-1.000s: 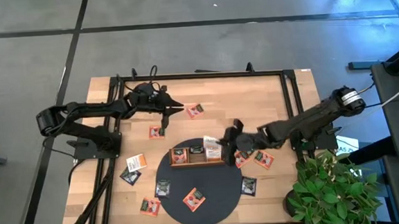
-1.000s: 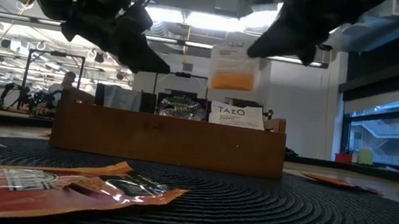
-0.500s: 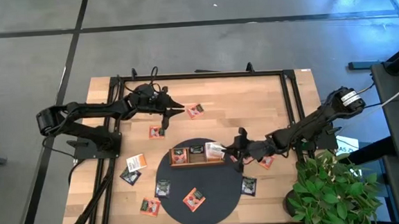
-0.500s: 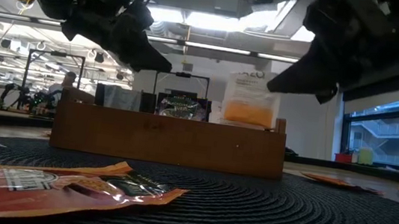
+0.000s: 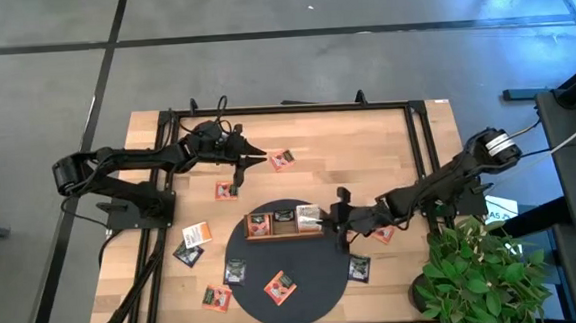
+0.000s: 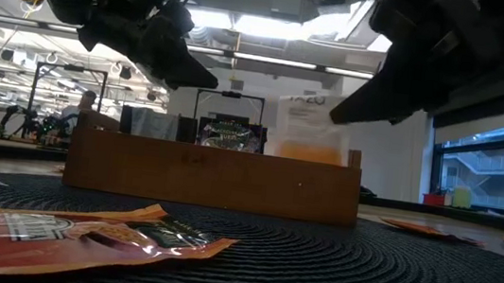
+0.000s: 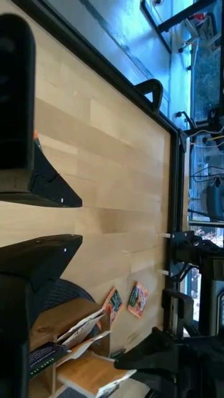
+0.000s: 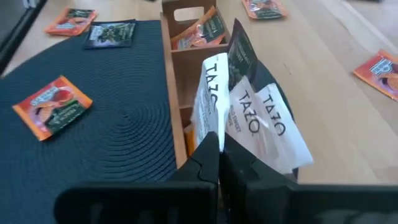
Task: Pick & Place Tea
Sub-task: Put the white tea bag into the right section of the wooden organizer
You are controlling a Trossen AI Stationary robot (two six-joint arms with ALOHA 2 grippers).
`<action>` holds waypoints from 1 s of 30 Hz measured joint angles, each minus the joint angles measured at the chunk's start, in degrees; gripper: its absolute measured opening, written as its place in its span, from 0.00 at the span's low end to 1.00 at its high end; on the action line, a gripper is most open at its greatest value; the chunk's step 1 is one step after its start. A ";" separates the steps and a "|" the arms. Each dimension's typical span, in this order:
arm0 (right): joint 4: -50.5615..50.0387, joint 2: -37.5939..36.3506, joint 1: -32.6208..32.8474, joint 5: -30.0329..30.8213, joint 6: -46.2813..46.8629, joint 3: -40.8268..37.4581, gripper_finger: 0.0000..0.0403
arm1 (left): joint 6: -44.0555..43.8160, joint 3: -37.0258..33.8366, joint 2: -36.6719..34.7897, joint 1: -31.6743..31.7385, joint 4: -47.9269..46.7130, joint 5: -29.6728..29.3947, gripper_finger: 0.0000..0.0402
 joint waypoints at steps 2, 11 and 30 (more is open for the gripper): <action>0.24 1.06 -0.20 0.03 -0.92 0.71 0.01 | 0.00 0.00 0.00 0.00 -0.02 -0.02 0.19; -2.65 1.96 -0.20 -1.91 1.04 2.02 0.01 | 0.30 0.02 0.00 0.00 -0.08 -0.03 0.19; -2.00 5.18 -0.20 -1.88 0.90 2.05 0.02 | 0.70 0.07 0.00 0.00 -0.12 -0.17 0.19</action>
